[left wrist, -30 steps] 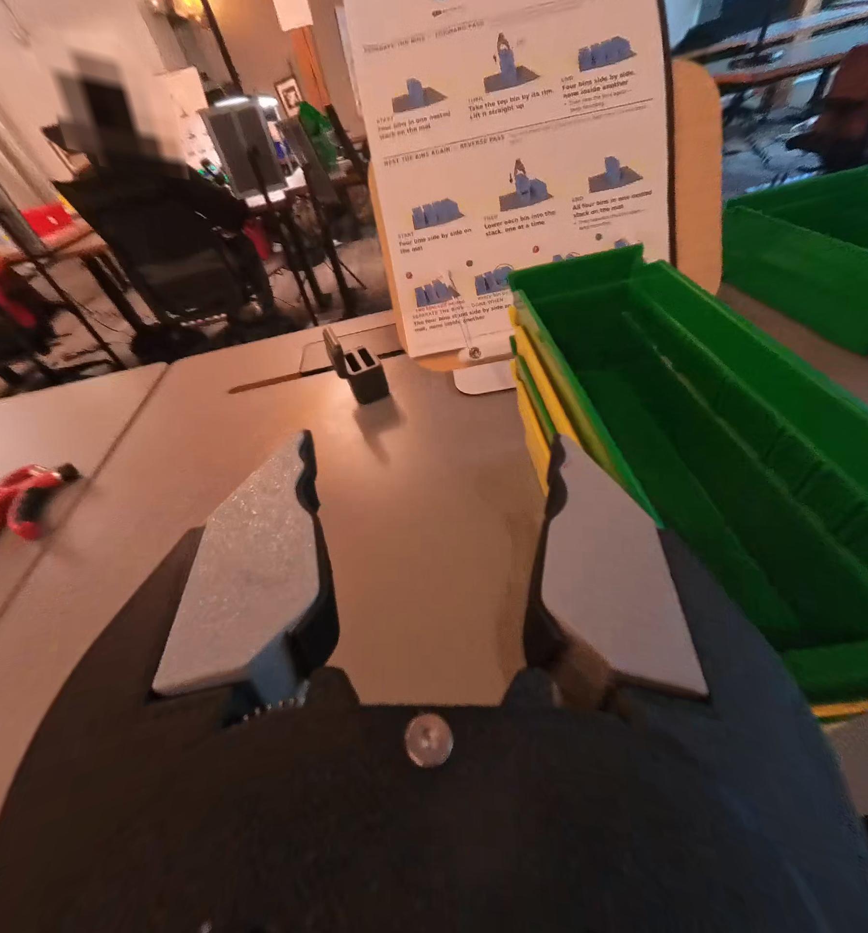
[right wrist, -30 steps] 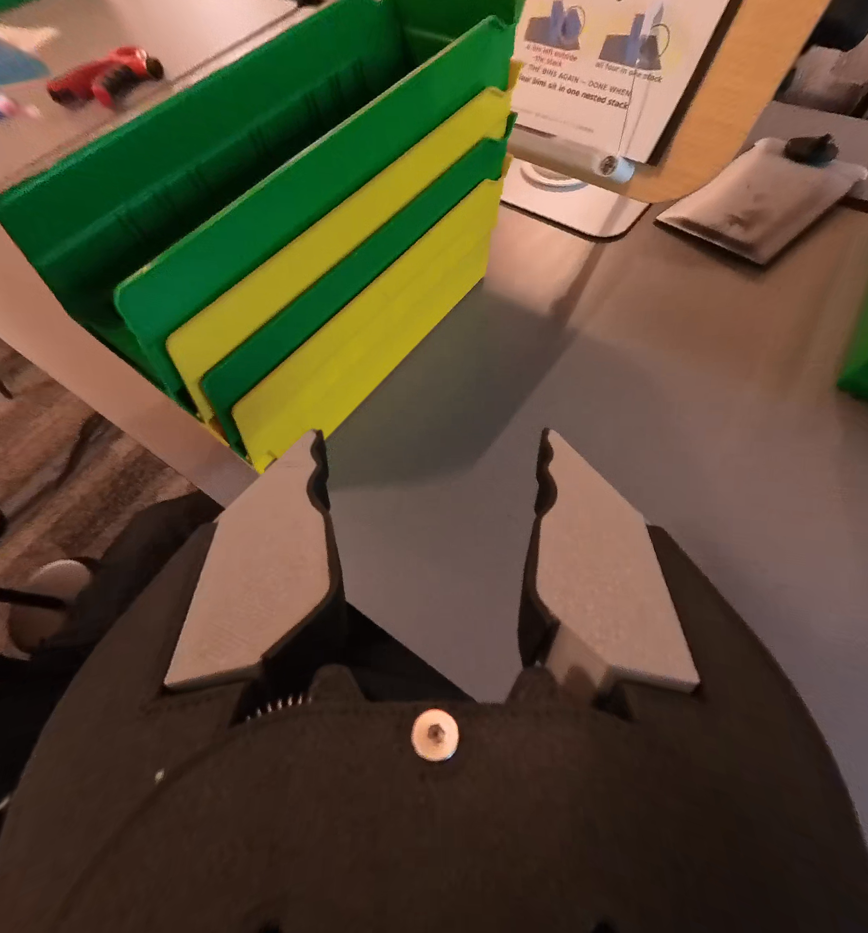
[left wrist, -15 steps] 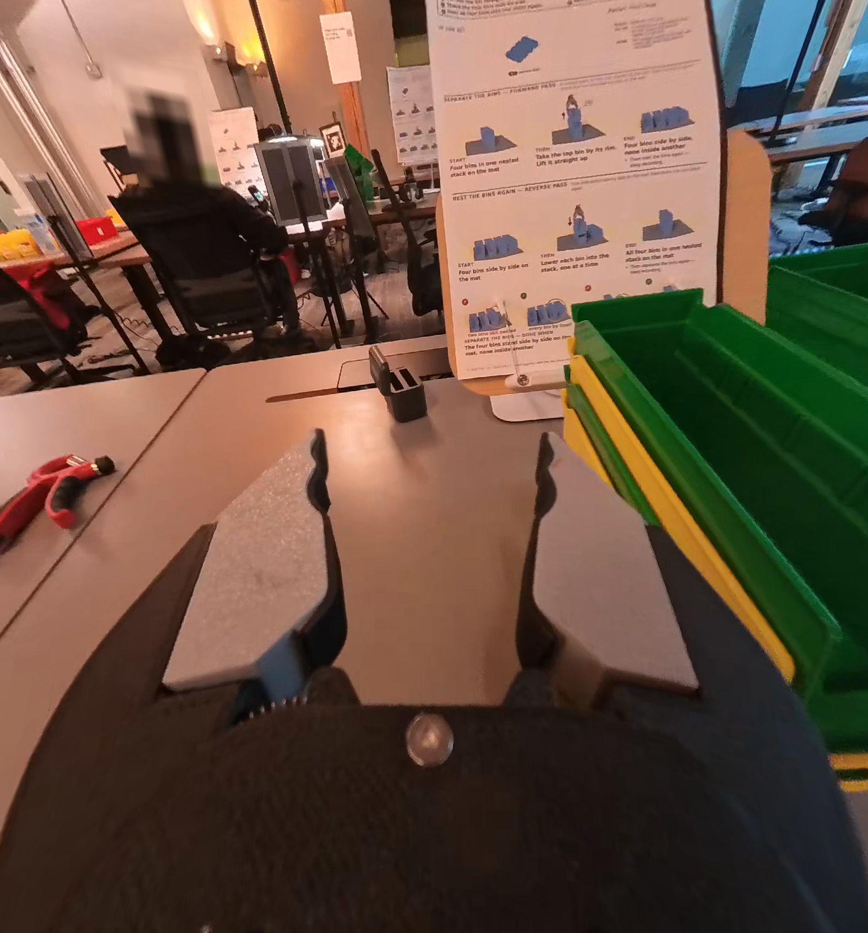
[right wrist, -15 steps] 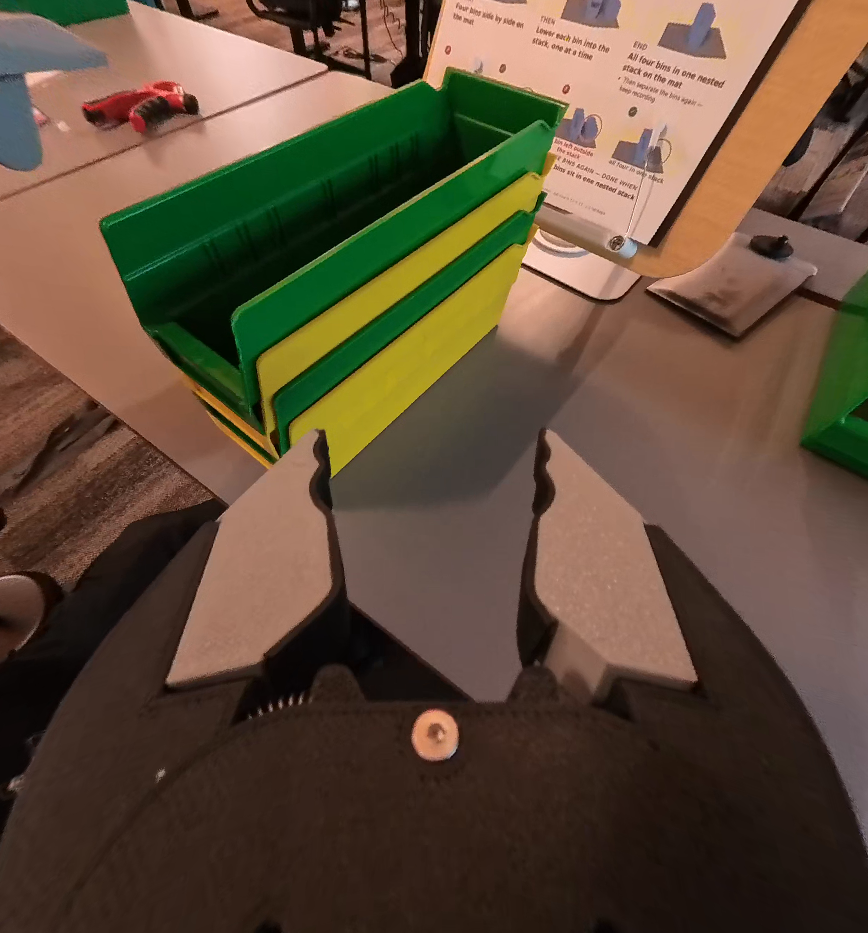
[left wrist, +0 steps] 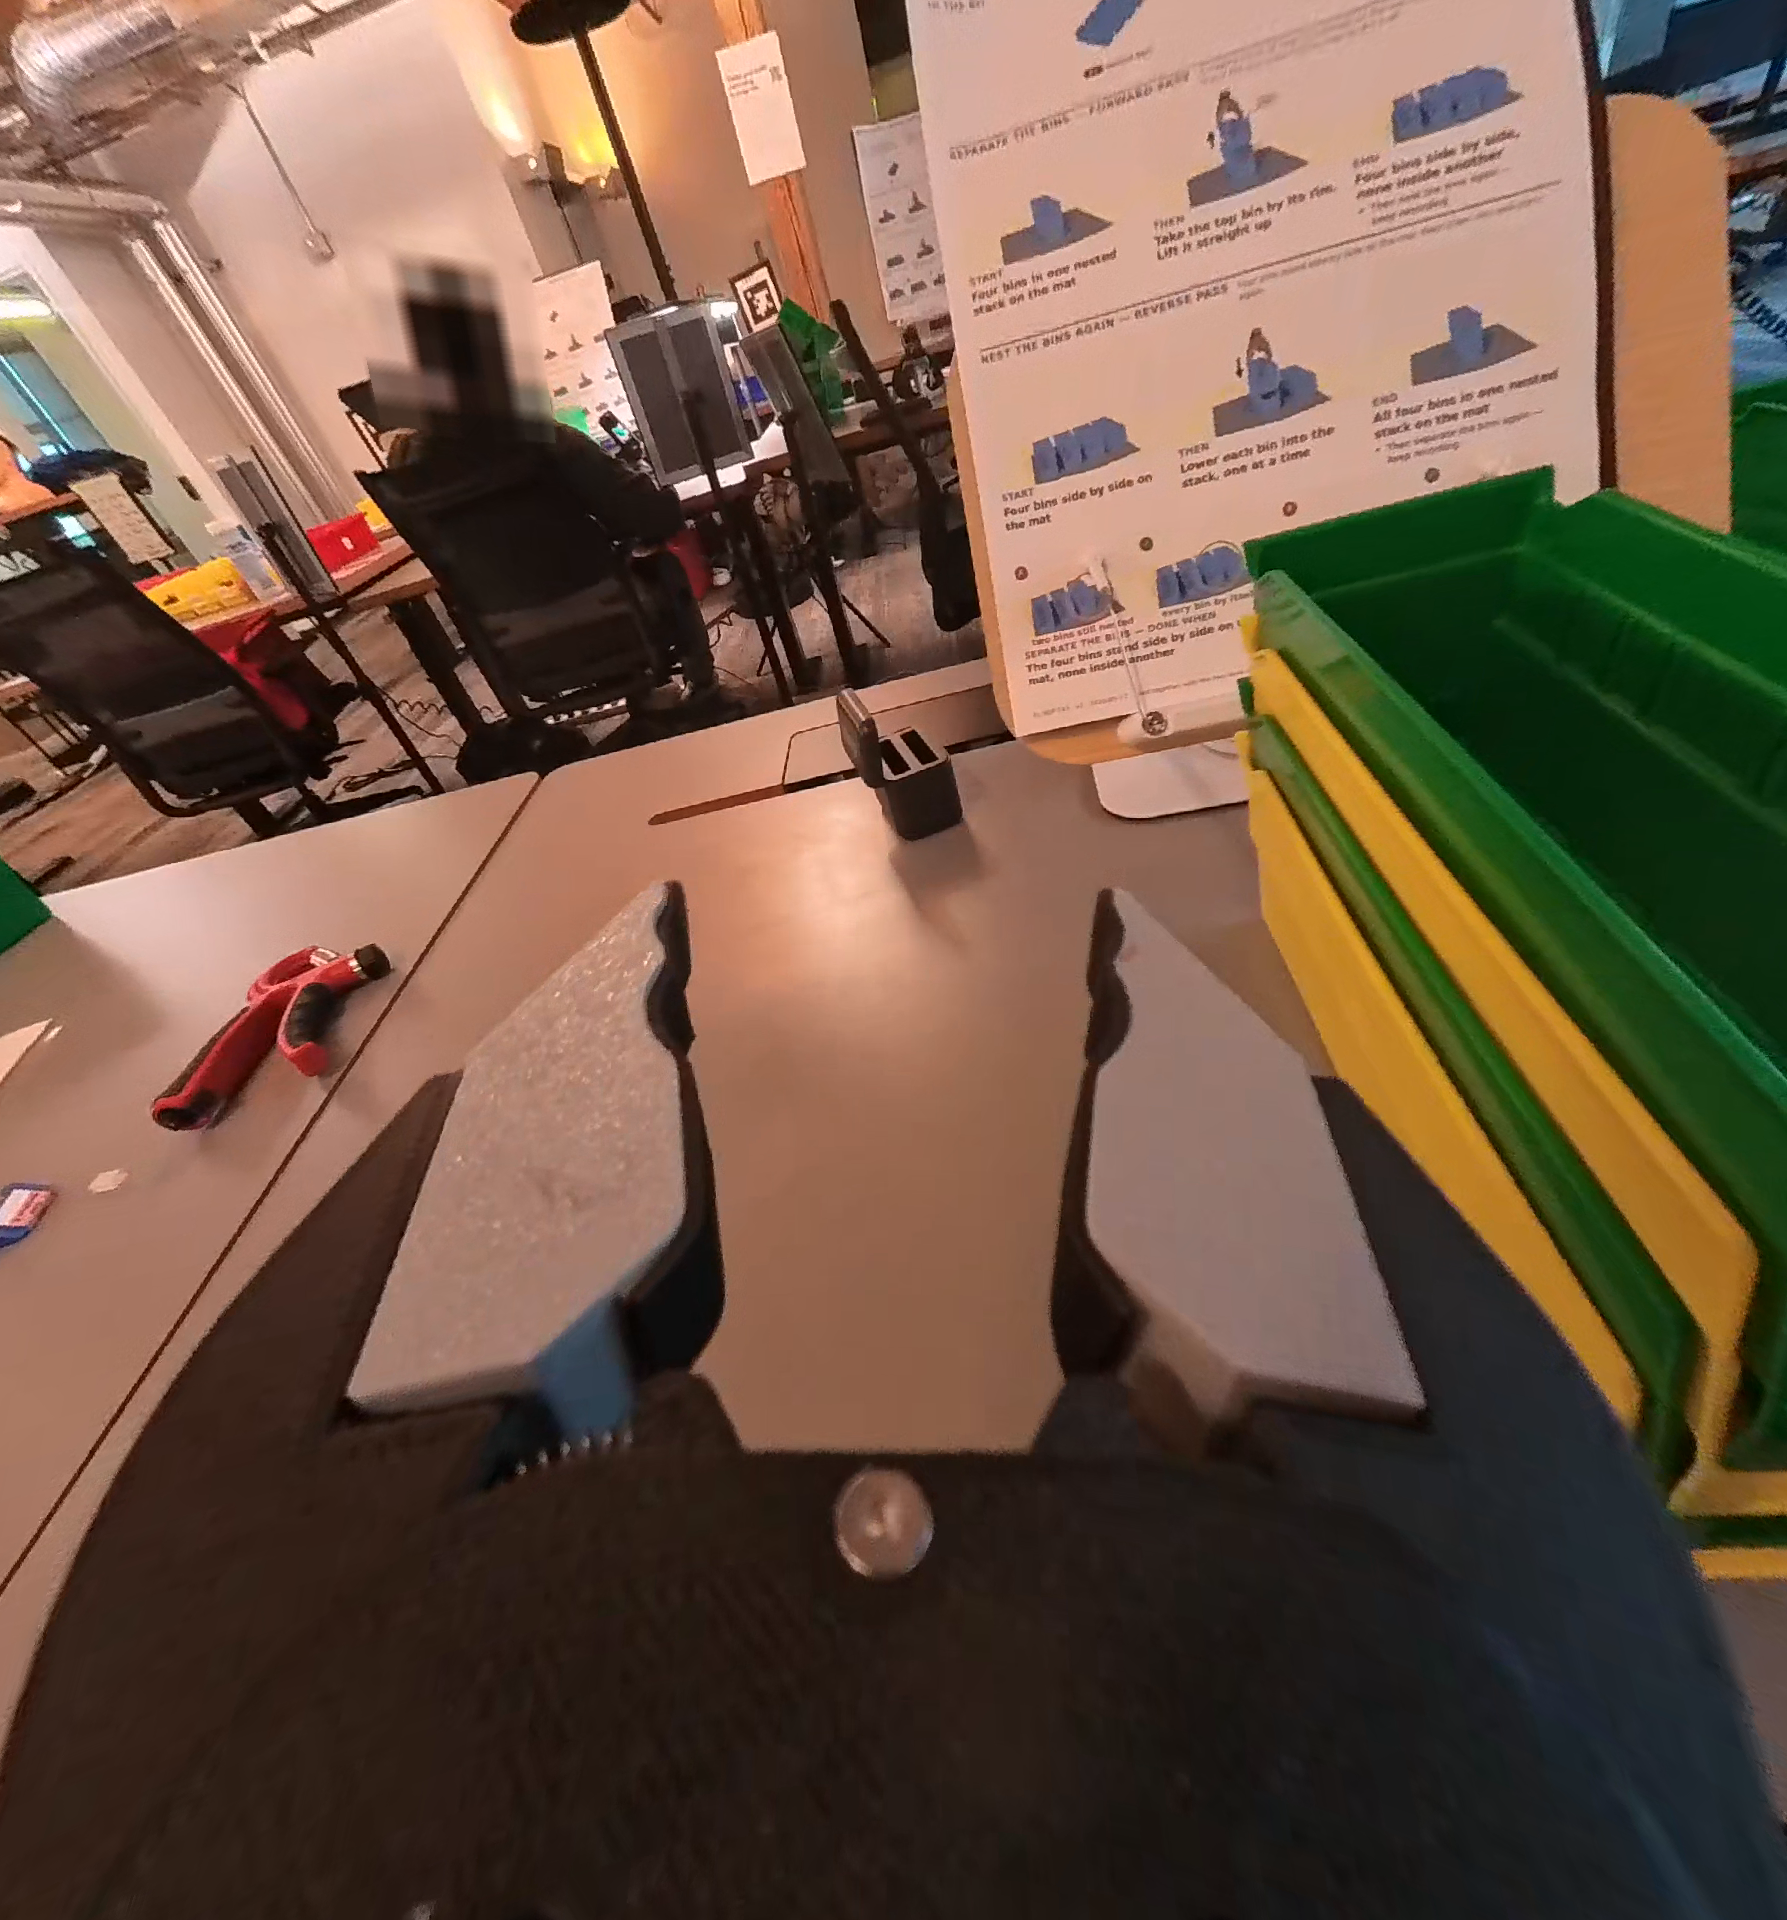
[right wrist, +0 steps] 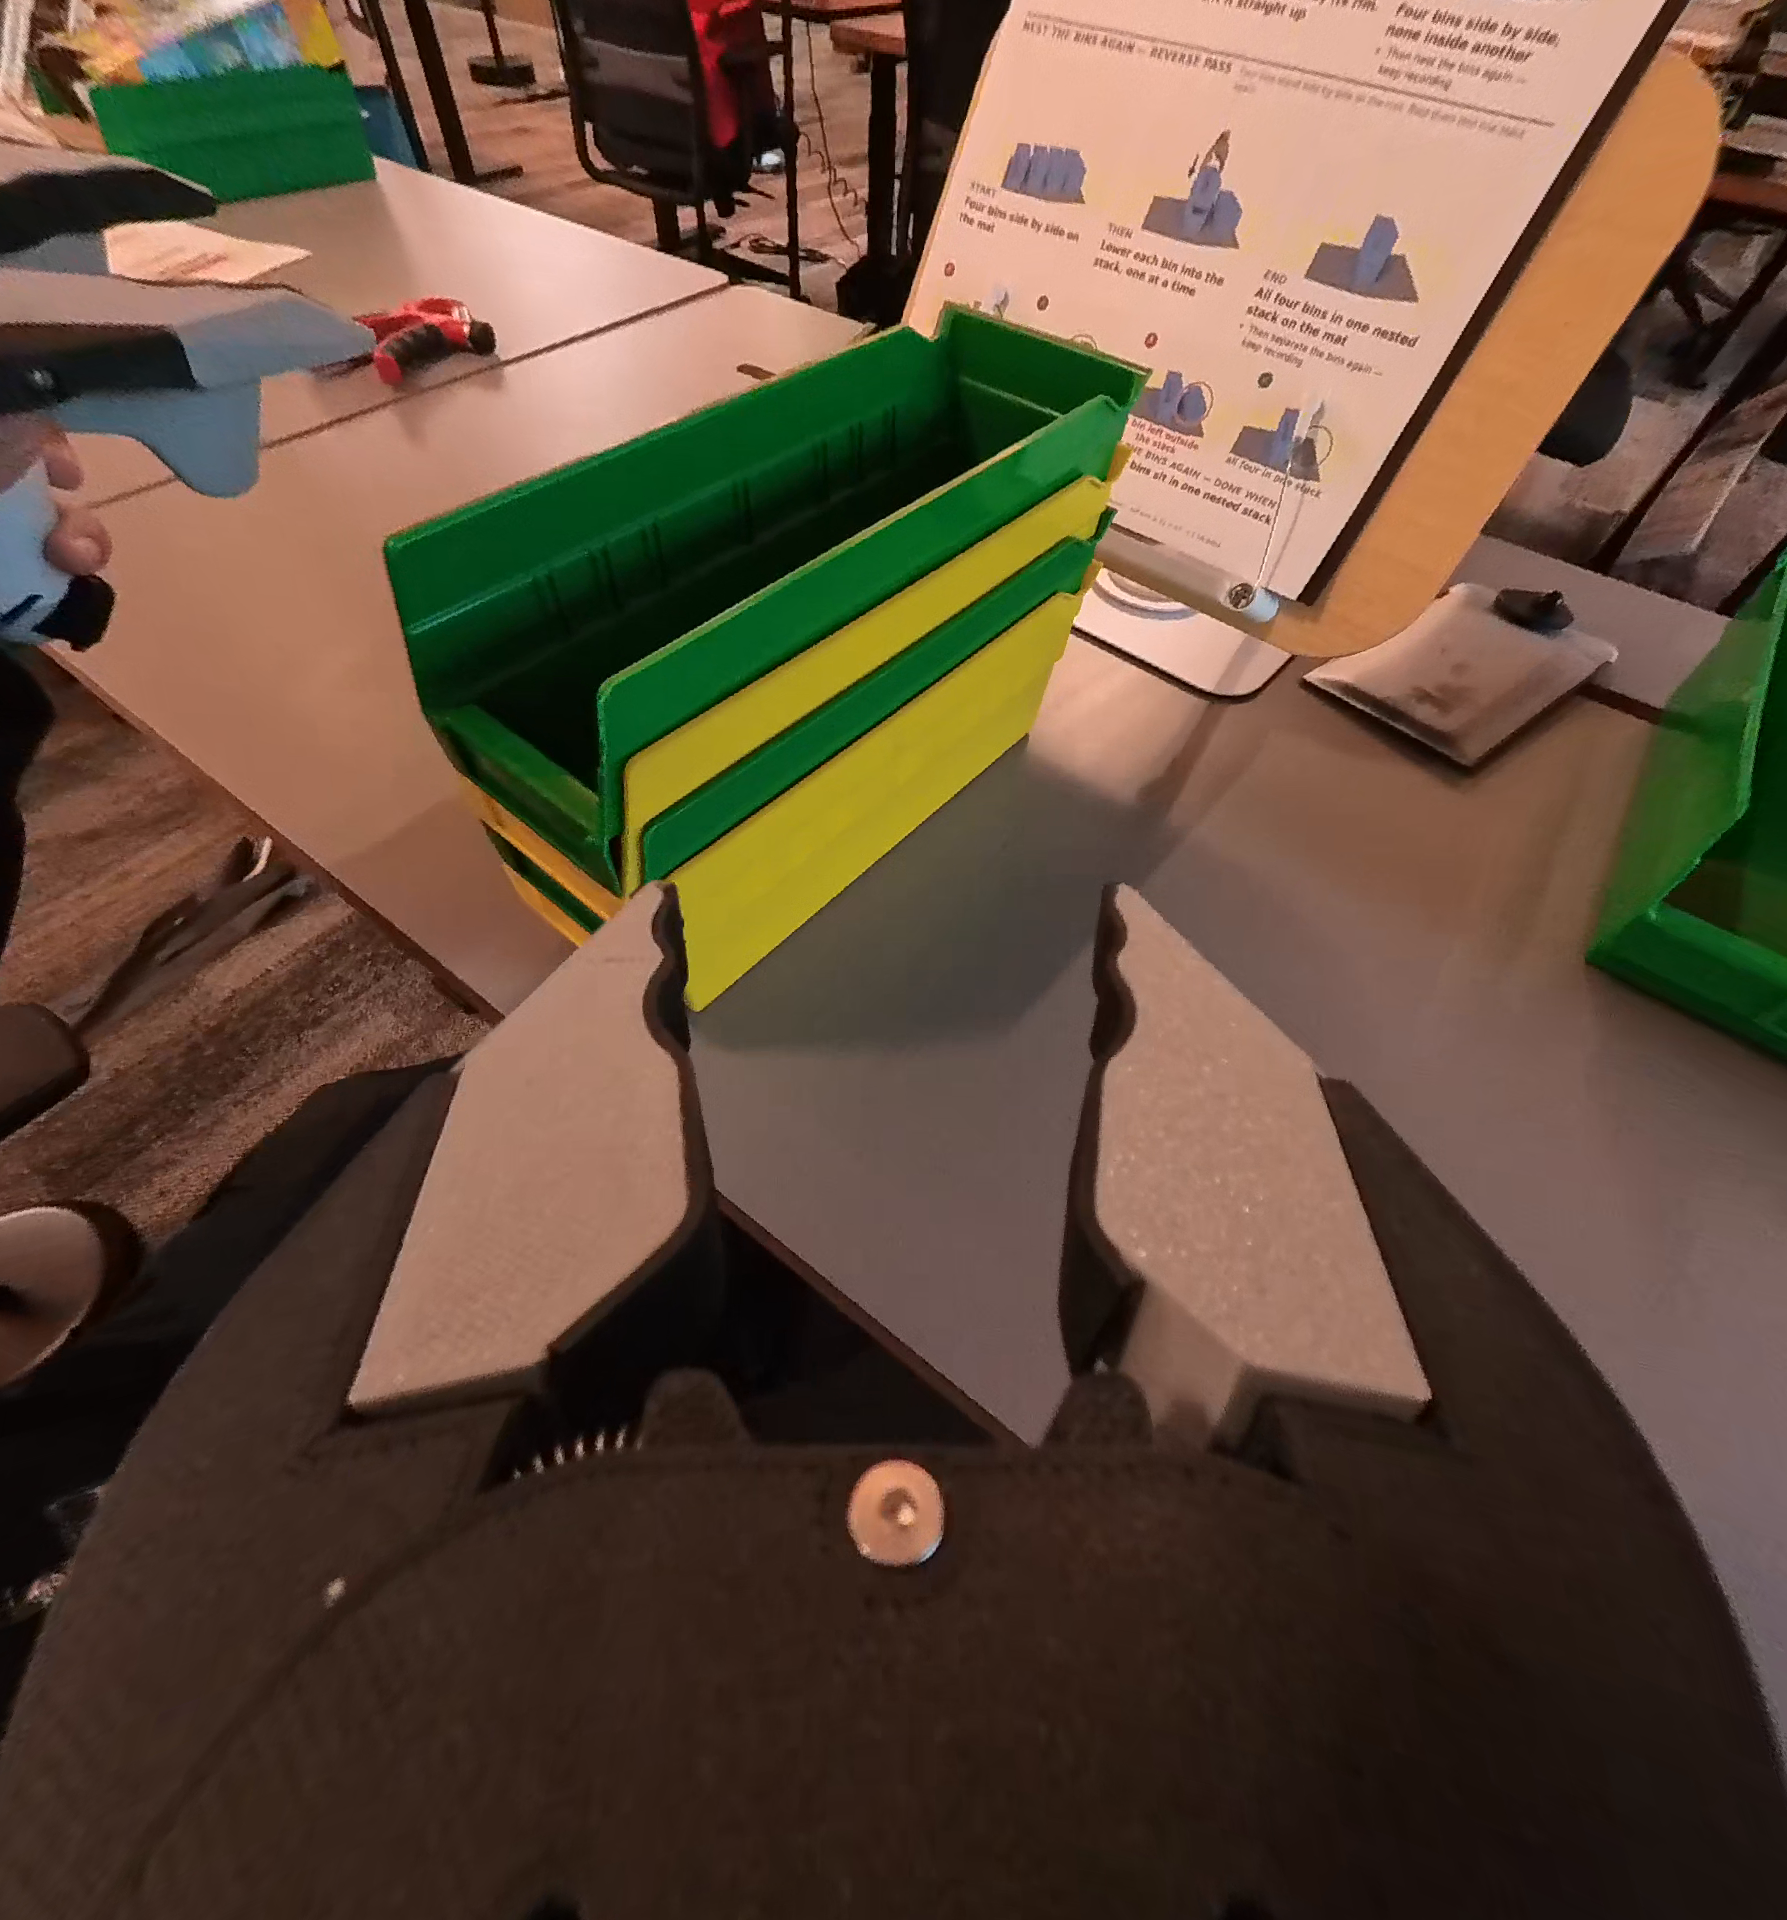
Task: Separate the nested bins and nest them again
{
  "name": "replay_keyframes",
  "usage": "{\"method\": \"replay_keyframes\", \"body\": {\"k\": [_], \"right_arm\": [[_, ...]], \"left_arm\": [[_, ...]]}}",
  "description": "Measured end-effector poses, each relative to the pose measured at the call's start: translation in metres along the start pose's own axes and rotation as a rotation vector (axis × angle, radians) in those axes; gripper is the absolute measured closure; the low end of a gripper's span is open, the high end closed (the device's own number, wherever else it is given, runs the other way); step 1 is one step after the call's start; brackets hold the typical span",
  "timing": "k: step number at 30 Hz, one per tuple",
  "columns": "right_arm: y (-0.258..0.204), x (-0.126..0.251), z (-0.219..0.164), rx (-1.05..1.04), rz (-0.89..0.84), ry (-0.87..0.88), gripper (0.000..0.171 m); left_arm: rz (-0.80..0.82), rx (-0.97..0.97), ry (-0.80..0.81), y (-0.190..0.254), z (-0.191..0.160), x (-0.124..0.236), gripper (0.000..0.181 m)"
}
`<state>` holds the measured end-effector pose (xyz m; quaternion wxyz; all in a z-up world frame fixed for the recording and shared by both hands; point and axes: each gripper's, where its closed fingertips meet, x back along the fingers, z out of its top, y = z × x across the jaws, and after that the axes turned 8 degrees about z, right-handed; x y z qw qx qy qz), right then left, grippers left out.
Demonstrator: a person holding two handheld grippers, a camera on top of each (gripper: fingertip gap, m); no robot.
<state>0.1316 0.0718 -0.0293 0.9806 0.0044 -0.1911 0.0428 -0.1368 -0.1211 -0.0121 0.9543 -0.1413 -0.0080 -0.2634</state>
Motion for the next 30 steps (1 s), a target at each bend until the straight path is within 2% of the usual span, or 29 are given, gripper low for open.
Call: {"method": "replay_keyframes", "body": {"k": [11,21,30], "right_arm": [[-0.002,-0.001,0.000,0.002,0.008,0.002,0.097],[-0.002,-0.014,-0.009,0.006,0.008,-0.040,0.097],[-0.008,-0.015,-0.013,0.053,-0.006,-0.081,0.098]], "left_arm": [[-0.018,-0.064,-0.047,0.012,-0.014,-0.007,0.107],[-0.034,-0.096,-0.012,0.025,-0.008,-0.003,0.107],[-0.087,-0.166,-0.072,0.048,-0.024,-0.004,0.108]]}}
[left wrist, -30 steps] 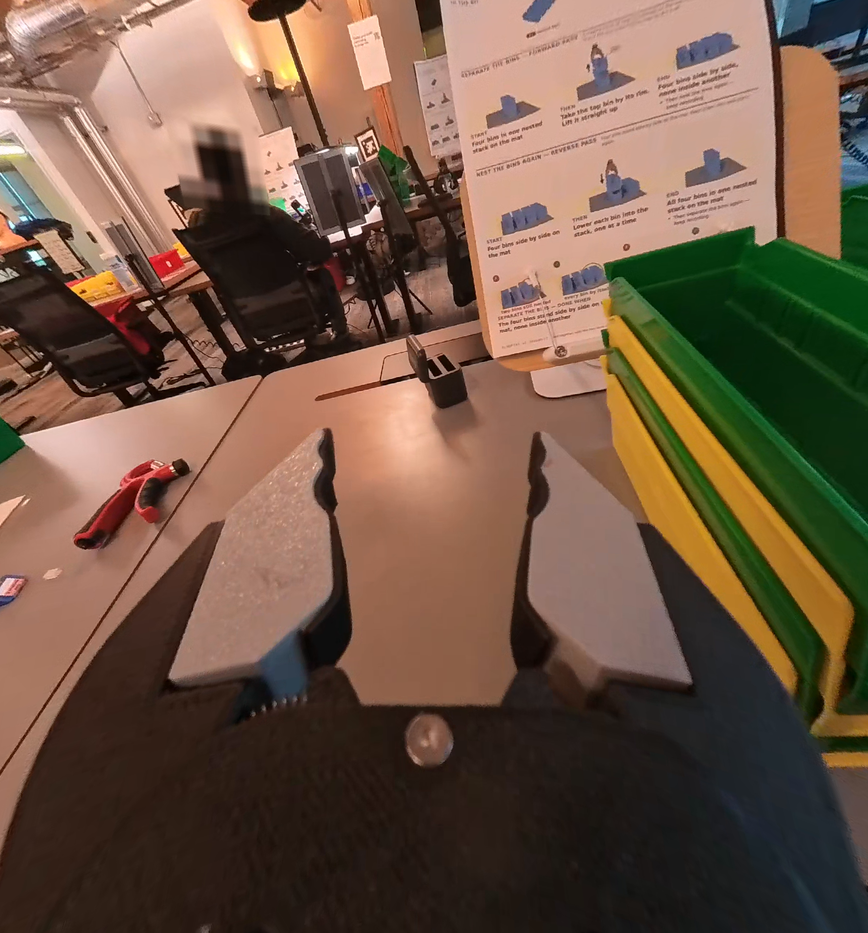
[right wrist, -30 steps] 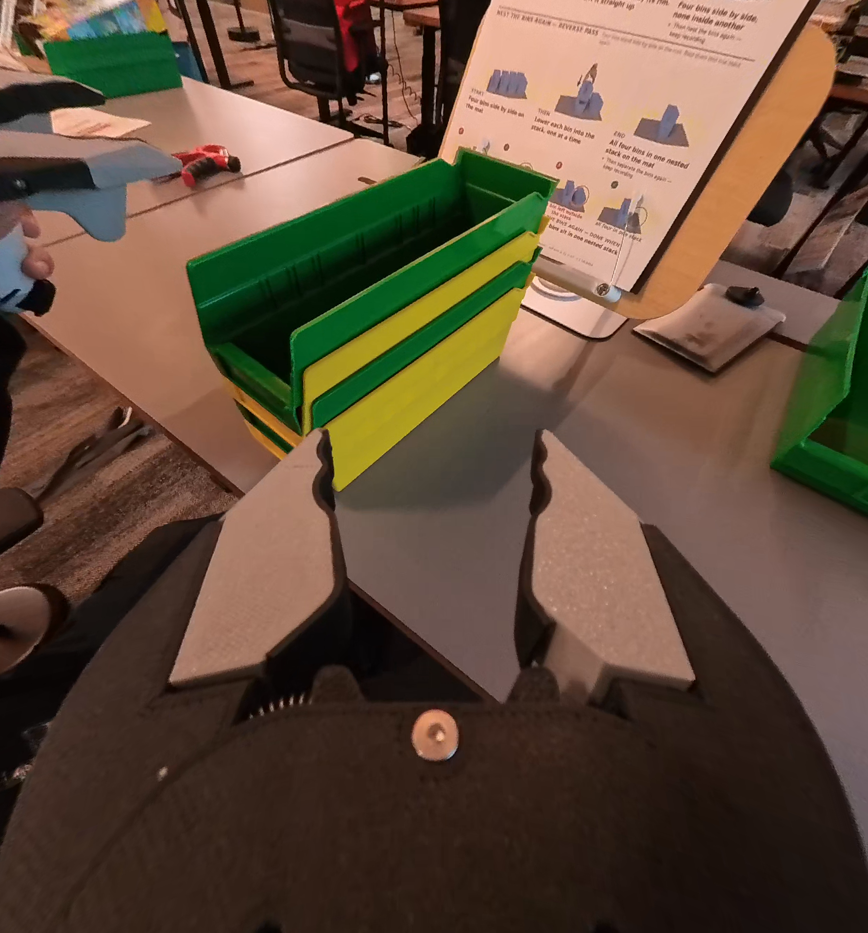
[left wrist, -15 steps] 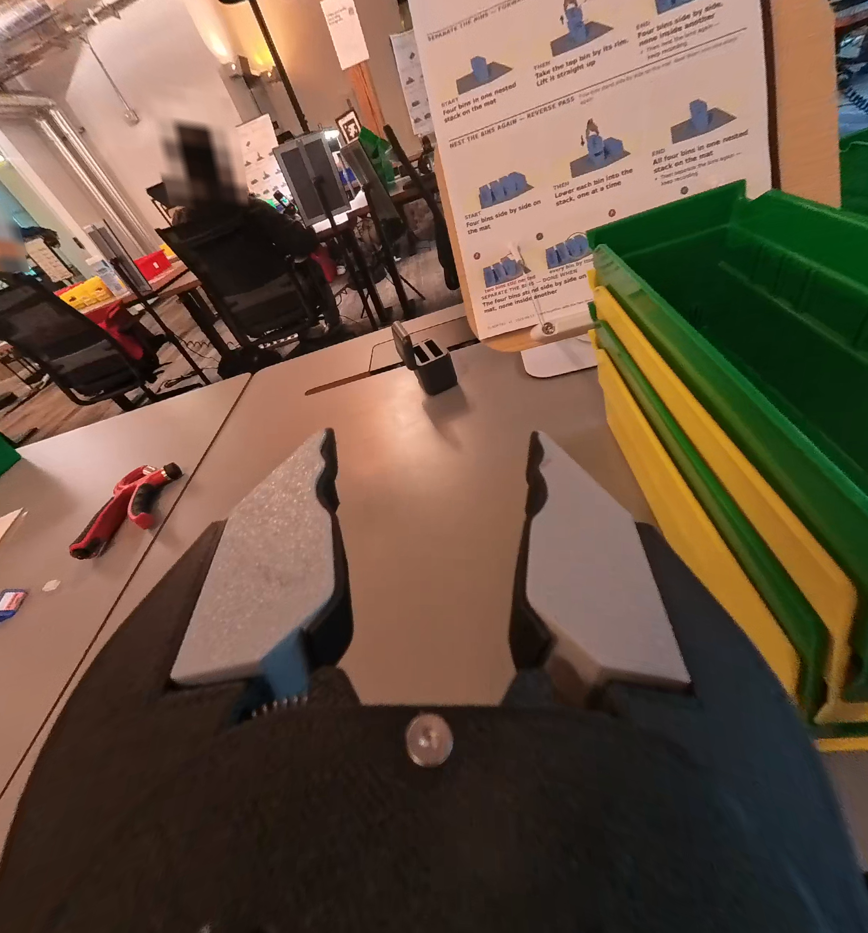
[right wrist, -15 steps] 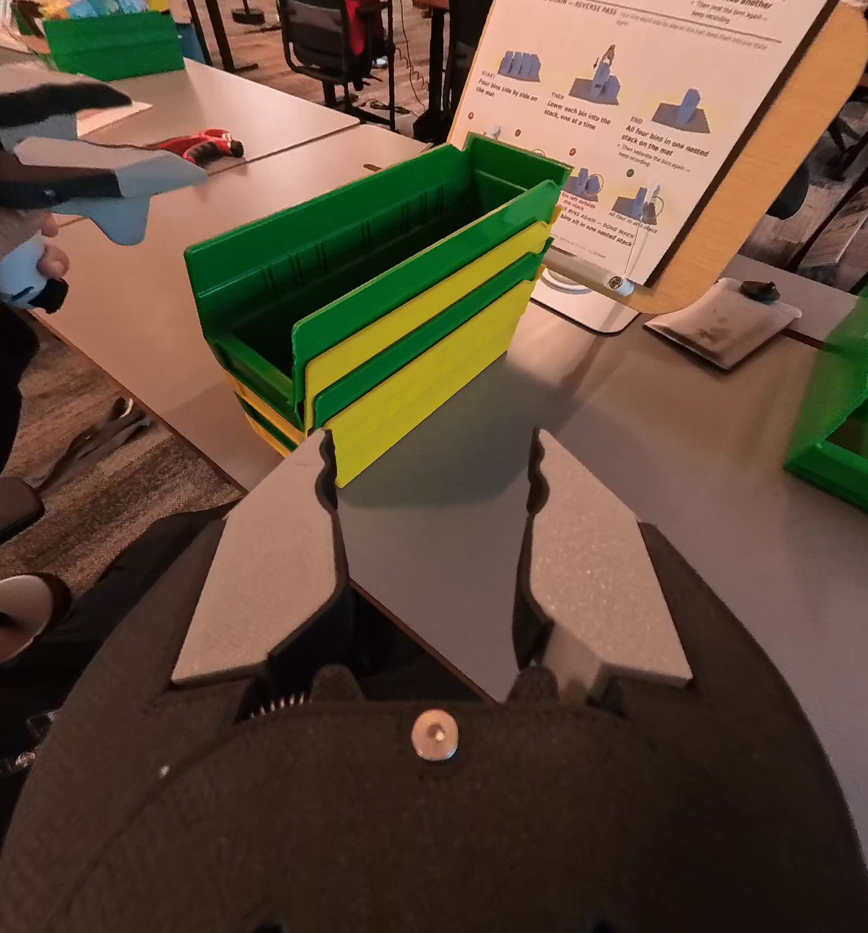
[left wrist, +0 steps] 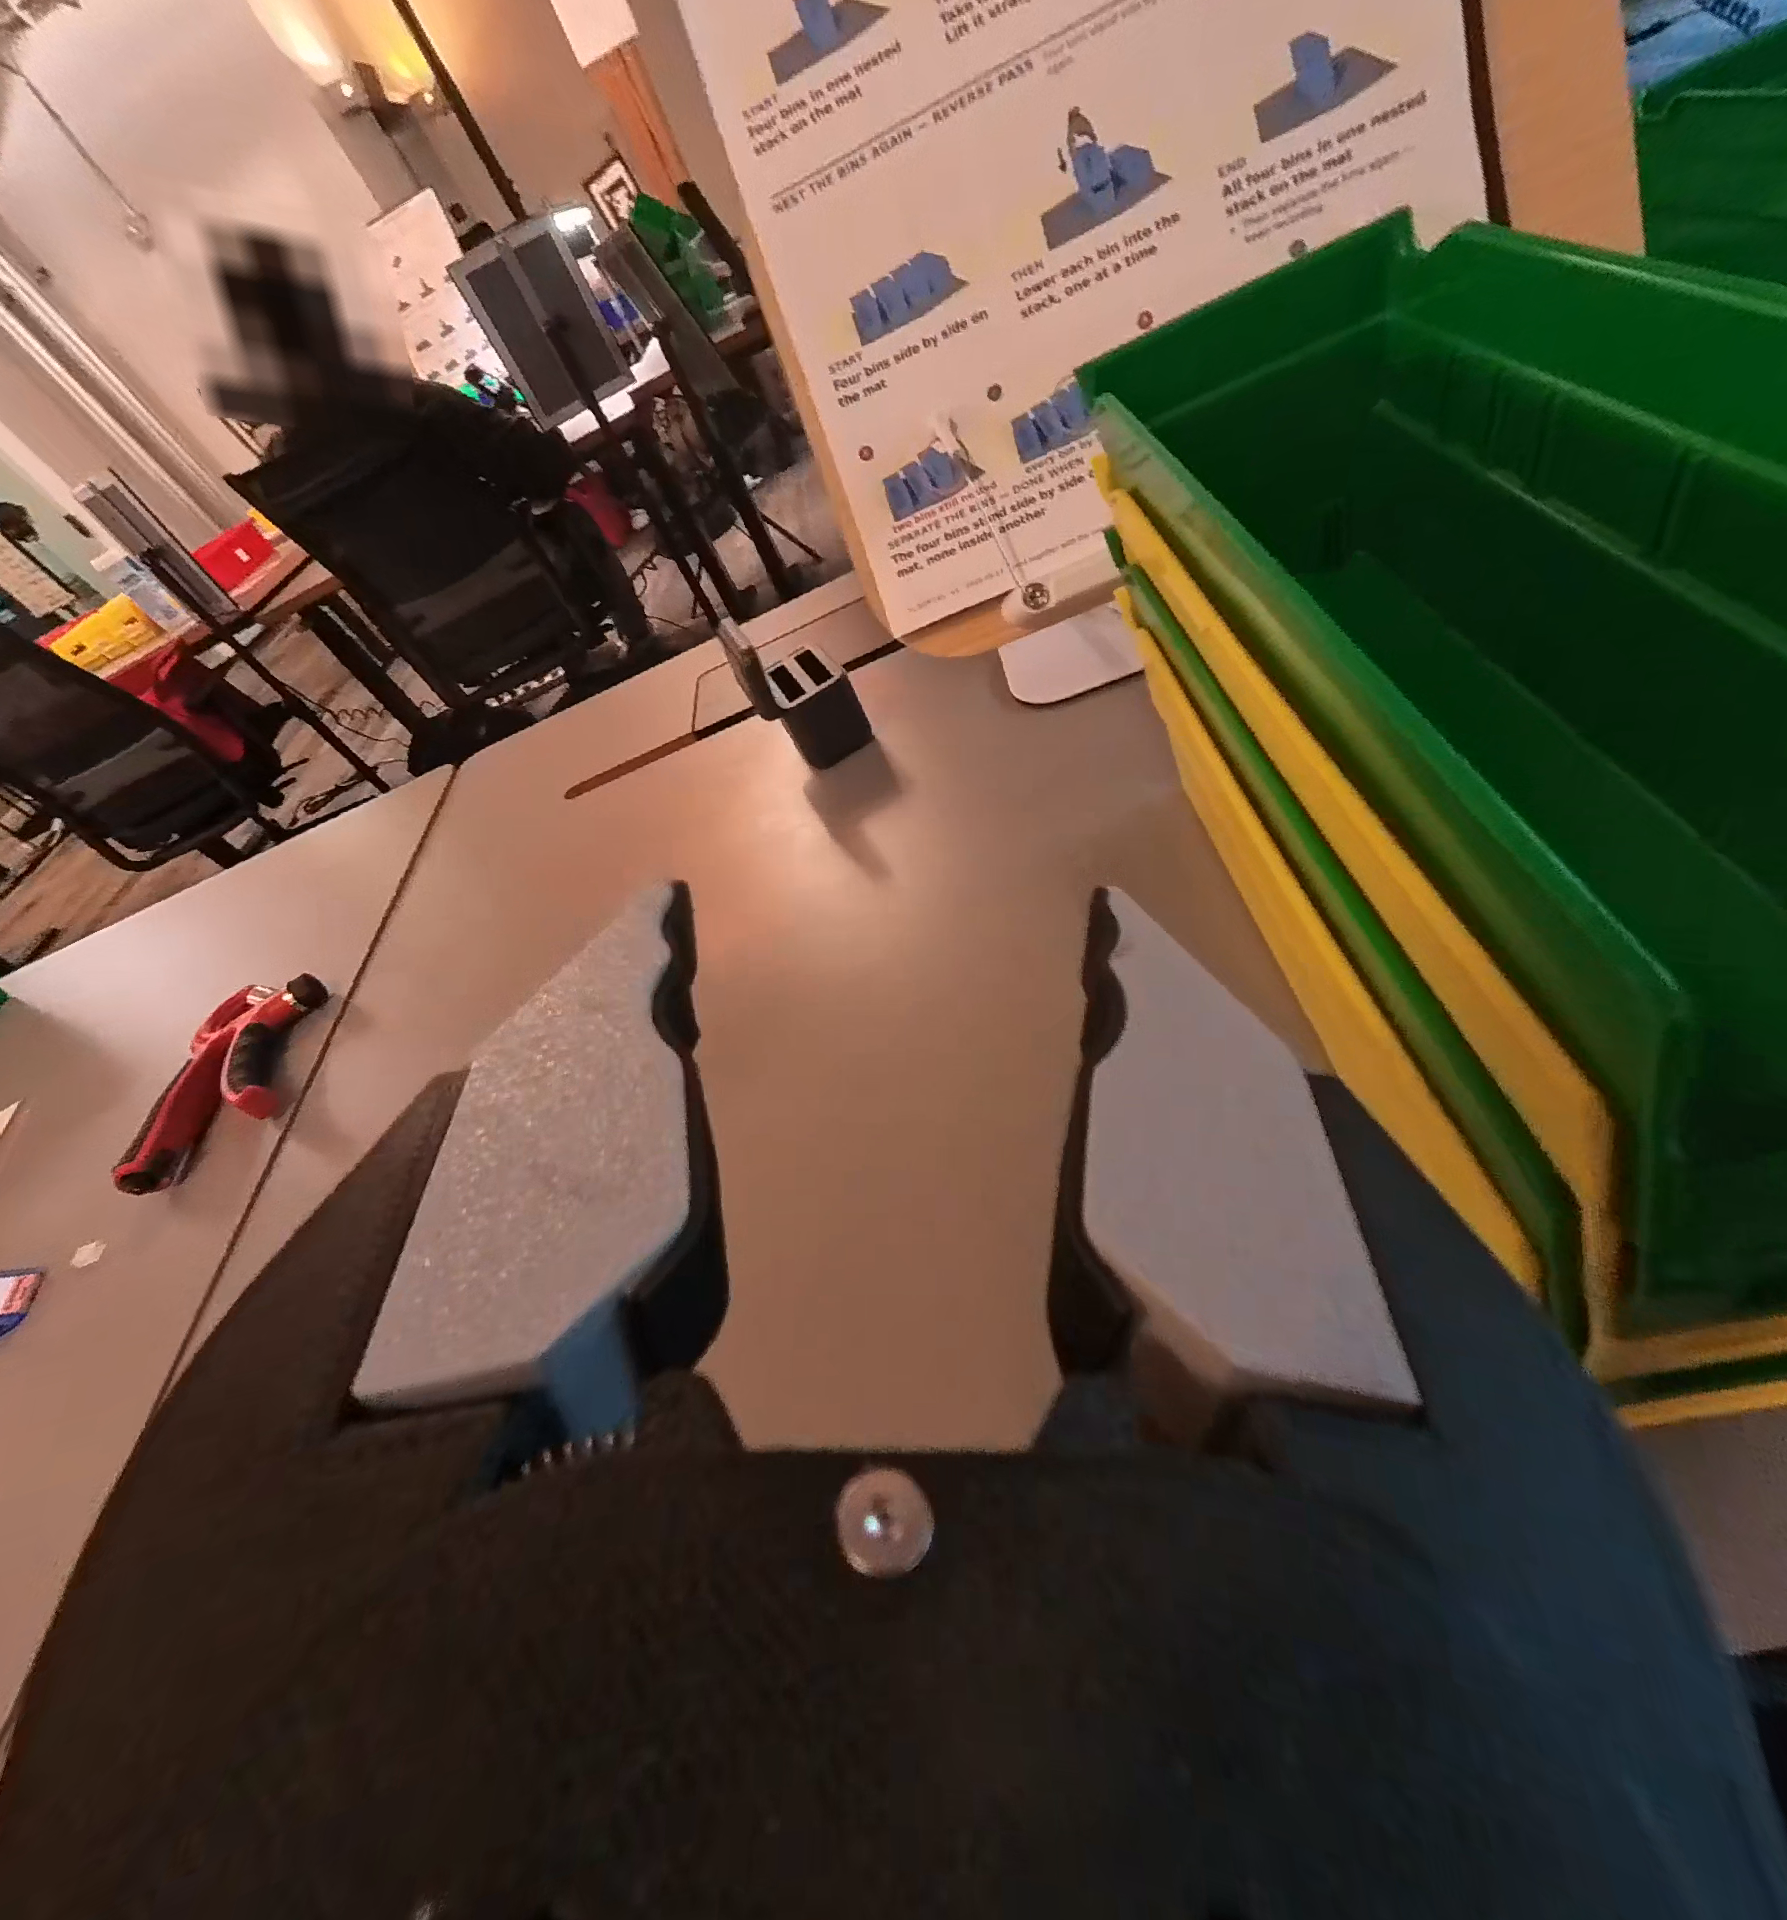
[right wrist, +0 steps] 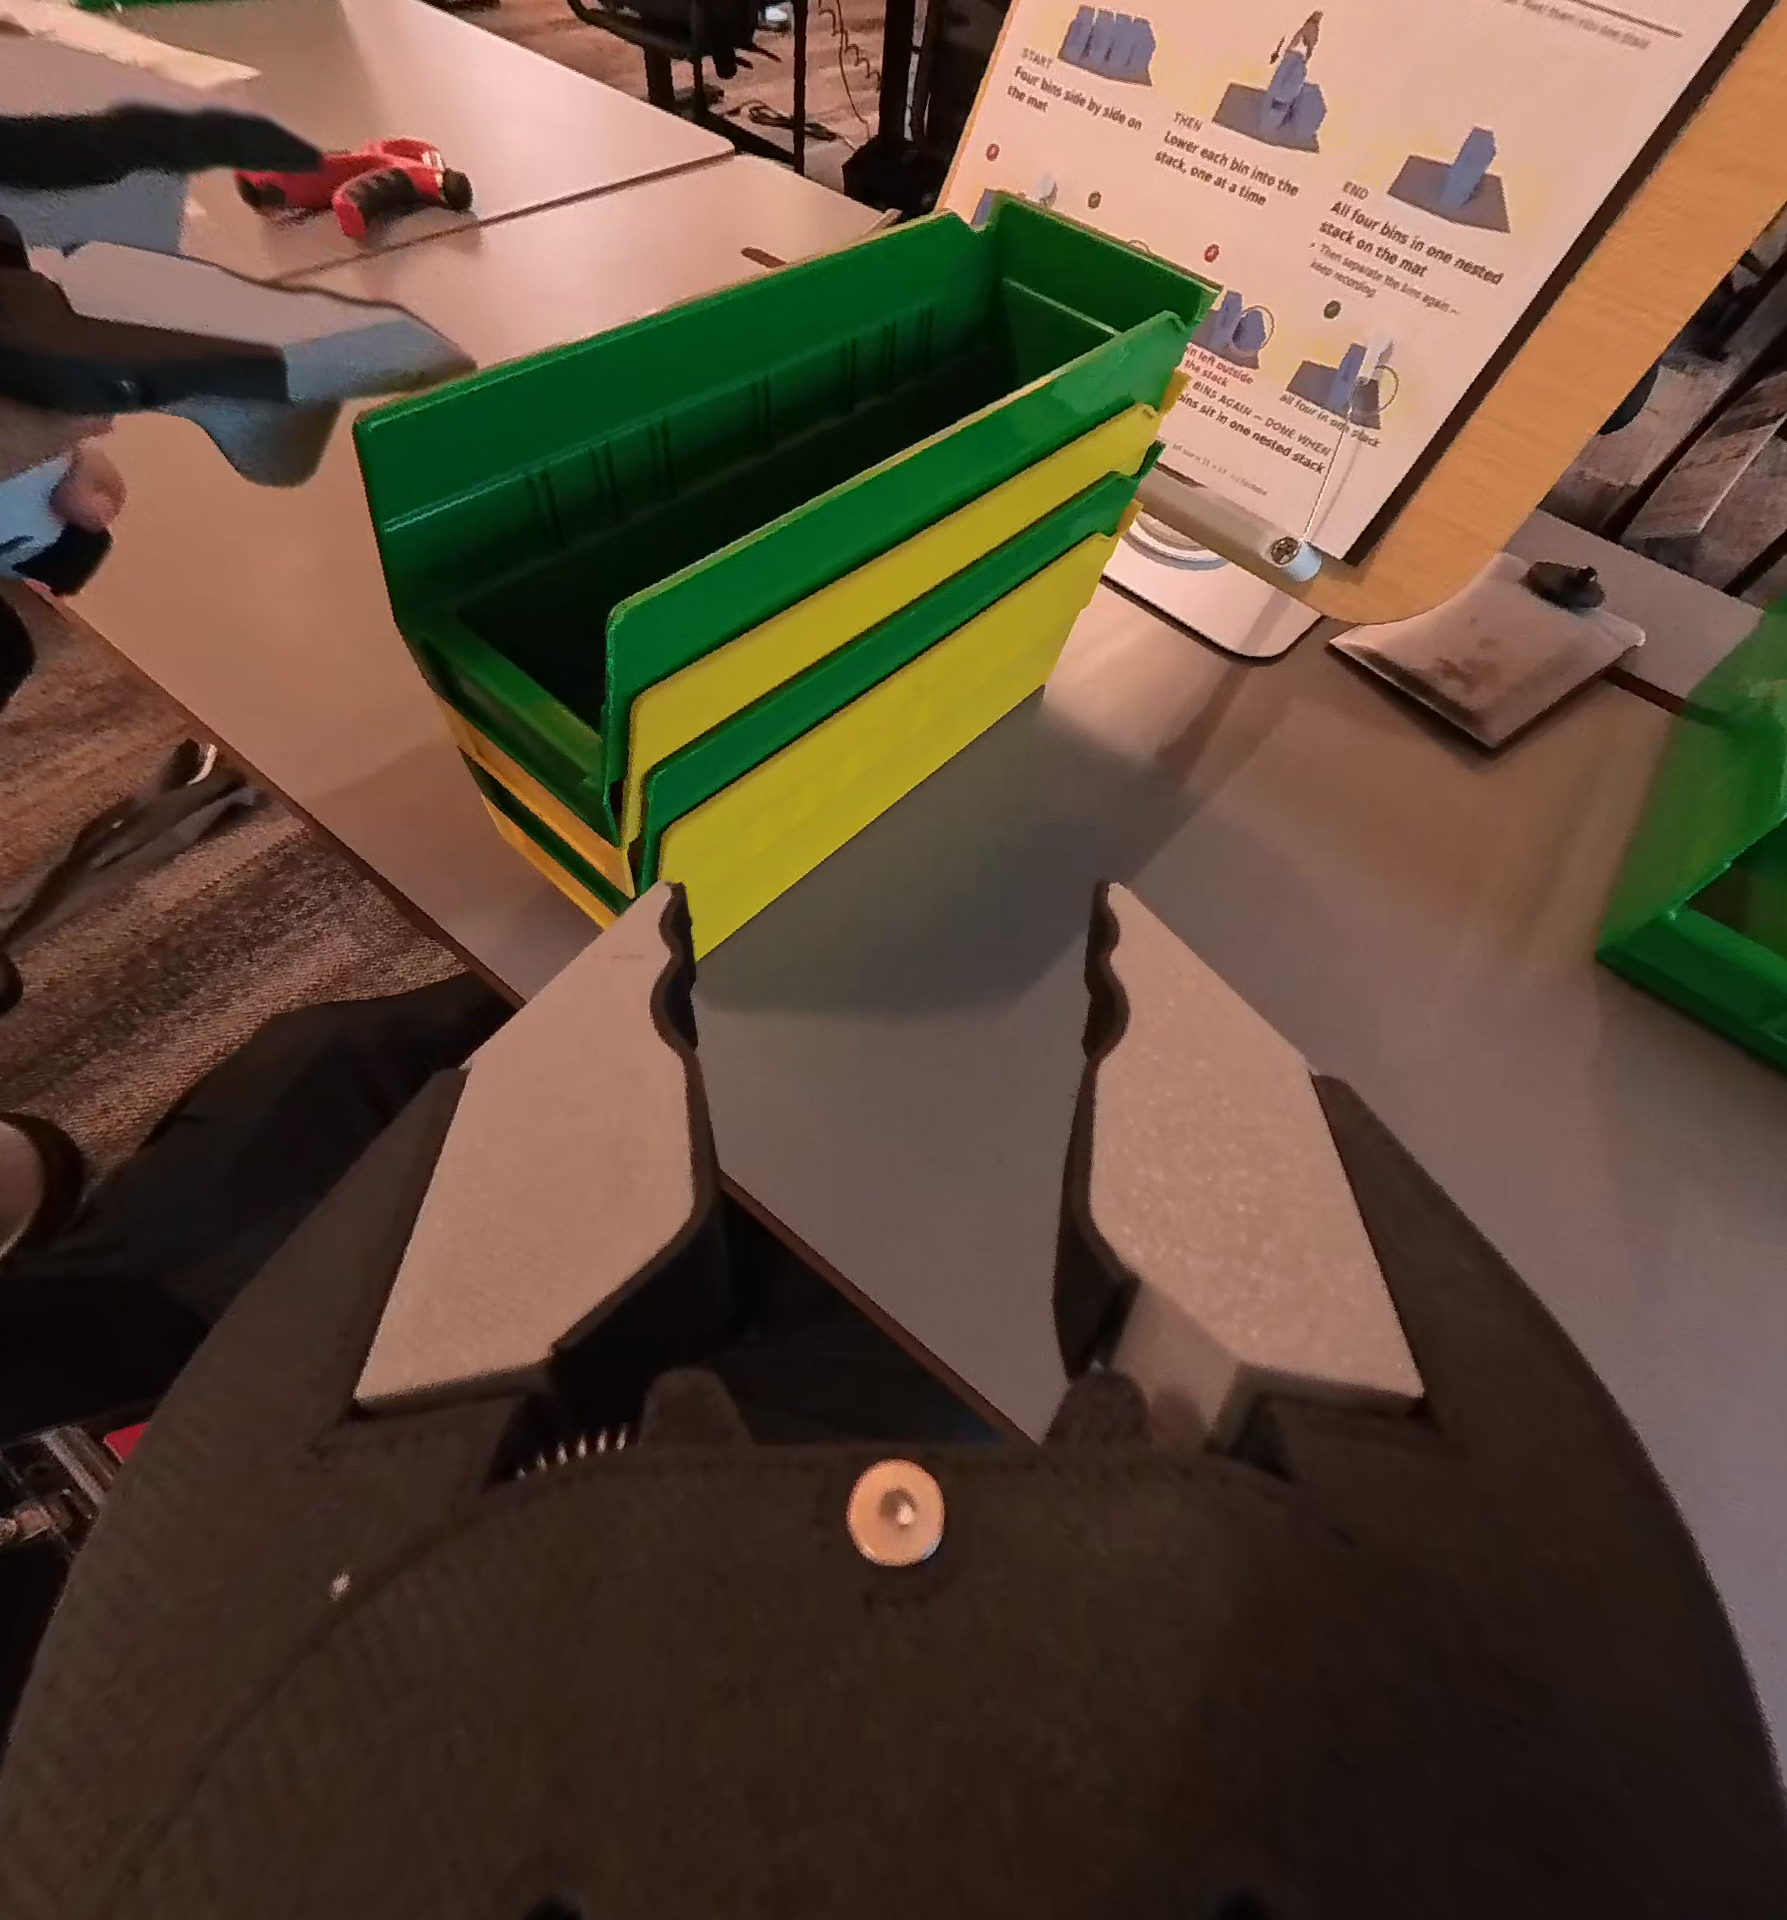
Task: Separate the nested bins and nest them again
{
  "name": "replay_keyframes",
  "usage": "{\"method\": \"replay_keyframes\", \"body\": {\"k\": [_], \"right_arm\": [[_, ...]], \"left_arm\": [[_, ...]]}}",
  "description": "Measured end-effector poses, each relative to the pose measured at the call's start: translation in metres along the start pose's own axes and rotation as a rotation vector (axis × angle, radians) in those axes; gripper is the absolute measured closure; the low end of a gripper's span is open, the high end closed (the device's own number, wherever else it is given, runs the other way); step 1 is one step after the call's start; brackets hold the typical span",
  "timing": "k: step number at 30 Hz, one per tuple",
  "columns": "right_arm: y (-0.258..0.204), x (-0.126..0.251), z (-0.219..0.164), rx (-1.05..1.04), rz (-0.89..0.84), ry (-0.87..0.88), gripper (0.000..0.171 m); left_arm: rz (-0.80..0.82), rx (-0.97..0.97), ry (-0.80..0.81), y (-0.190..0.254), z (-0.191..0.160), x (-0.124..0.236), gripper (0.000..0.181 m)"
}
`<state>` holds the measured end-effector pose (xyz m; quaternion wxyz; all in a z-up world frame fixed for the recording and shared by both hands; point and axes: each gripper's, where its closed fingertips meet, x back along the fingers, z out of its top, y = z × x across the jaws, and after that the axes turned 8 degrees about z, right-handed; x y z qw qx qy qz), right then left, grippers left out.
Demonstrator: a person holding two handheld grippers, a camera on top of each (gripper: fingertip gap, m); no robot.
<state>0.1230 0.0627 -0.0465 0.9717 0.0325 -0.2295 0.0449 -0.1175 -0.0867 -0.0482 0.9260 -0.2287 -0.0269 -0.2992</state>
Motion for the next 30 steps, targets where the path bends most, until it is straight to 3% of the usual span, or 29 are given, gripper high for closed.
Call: {"method": "replay_keyframes", "body": {"k": [8,10,12,15,17,24,30], "right_arm": [[0.004,0.001,-0.003,-0.010,-0.005,-0.010,0.097],[0.004,0.002,-0.003,-0.009,-0.005,-0.008,0.097],[0.004,0.003,-0.002,-0.009,-0.006,-0.005,0.097],[0.006,0.003,-0.002,-0.013,-0.008,-0.003,0.097],[0.007,0.003,-0.003,-0.017,-0.007,-0.006,0.097],[0.008,0.004,-0.005,-0.028,-0.006,-0.009,0.096],[0.005,-0.001,-0.010,-0.014,-0.002,-0.043,0.095]], "left_arm": [[-0.123,-0.117,-0.078,0.047,-0.019,-0.002,0.109],[-0.199,-0.110,-0.050,0.065,-0.013,0.006,0.140],[-0.300,-0.072,-0.018,0.085,-0.004,0.019,0.149],[-0.470,0.019,0.024,0.107,0.012,0.042,0.145],[-0.530,0.043,0.059,0.109,0.020,0.049,0.128],[-0.513,0.180,0.072,0.067,0.025,0.041,0.121],[-0.499,0.194,0.077,0.057,0.025,0.039,0.120]]}}
